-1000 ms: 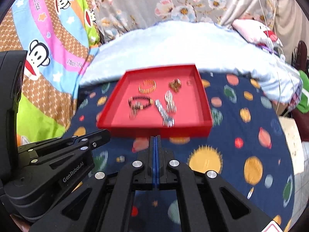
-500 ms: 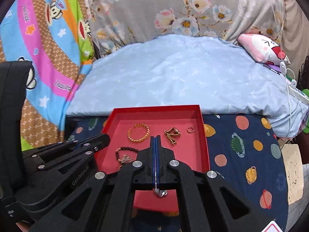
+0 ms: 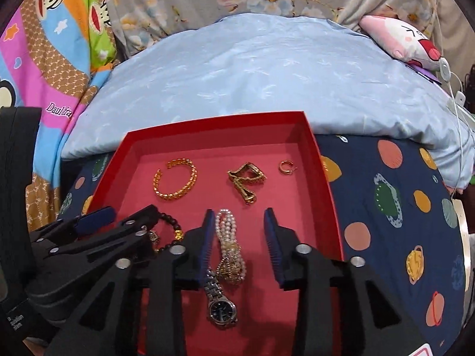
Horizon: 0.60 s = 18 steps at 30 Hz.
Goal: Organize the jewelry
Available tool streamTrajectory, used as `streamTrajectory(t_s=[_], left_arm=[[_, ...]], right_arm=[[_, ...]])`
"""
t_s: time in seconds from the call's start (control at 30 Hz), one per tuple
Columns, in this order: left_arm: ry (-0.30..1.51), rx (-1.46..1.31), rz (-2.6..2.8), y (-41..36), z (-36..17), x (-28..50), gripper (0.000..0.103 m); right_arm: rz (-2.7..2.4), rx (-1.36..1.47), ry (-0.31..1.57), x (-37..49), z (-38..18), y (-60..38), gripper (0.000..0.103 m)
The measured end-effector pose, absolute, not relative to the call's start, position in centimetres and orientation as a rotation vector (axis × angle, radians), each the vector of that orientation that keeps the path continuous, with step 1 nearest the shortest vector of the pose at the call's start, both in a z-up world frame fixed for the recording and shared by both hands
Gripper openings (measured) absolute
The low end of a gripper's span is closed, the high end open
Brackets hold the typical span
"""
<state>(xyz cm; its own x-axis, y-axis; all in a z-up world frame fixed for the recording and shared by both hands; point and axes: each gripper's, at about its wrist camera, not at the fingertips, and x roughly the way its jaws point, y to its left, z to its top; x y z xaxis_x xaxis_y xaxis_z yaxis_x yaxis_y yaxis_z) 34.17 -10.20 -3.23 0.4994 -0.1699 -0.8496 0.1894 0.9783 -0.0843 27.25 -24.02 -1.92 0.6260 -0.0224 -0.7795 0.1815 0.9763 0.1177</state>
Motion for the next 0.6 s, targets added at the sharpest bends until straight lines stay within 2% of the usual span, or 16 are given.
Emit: streamTrajectory(t_s=[0.03,0.1,0.17,0.23,0.37,0.43,0.6], left_arm=[[1.027,0.021,-0.213,-10.0,-3.3,34.1,0.061],[1.024,0.027,-0.218,-9.9,-3.3,33.9,0.061],[1.025,0.037,-0.217,-10.0,-3.2,33.5,0.064],[1.030,0.023,-0.223,-9.7,-2.9,33.1,0.068],[1.031,0.014,-0.221,-9.4,-2.2,31.6,0.070],[1.024,0.026,-0.199,-9.0,-1.5,30.4,0.076],[0.982,0.019,-0.192,-7.5,0.5,27.3,0.082]], right_arm=[[-0.126,0.192,0.885,27.1,-1.9,-24.2,0.051],[-0.136,0.203,0.875,26.7,-1.8,-24.7,0.063],[-0.148,0.229,0.862,26.0,-1.5,-25.3,0.068],[-0.145,0.238,0.859,25.6,-1.2,-25.4,0.070],[-0.139,0.227,0.856,23.7,-0.3,-24.9,0.072],[-0.132,0.236,0.845,22.6,0.3,-24.6,0.072],[-0.116,0.258,0.815,19.2,2.3,-23.6,0.077]])
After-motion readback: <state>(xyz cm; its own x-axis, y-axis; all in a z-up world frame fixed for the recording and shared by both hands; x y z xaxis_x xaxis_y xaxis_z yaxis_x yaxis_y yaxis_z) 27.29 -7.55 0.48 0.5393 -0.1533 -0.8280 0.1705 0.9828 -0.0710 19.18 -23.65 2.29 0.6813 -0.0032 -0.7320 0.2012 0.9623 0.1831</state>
